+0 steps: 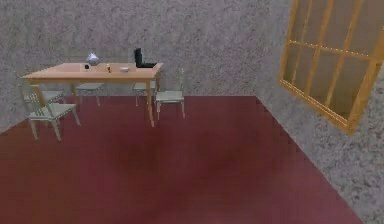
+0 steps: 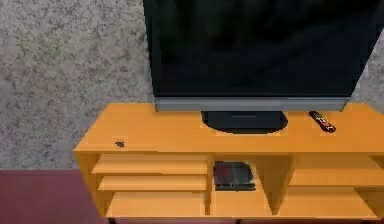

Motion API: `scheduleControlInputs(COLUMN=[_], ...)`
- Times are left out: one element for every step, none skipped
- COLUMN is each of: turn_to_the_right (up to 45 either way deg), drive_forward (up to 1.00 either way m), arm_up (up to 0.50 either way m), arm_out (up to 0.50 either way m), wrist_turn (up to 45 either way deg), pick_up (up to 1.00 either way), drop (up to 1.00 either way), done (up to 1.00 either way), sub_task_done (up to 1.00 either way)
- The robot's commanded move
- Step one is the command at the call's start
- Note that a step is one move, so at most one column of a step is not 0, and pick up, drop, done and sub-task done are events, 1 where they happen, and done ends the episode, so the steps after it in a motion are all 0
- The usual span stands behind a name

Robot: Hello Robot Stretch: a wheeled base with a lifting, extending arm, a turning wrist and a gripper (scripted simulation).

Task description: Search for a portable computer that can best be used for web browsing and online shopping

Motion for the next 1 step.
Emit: scheduleControlInputs(turn_to_the_right=[0.0], drive_forward=[1.00], arm_up=[0.00], arm_out=[0.00], wrist_turn=[0.0], pick_up=[0.00], drop=[0.00], done=[0.00], sub_task_done=[0.00])
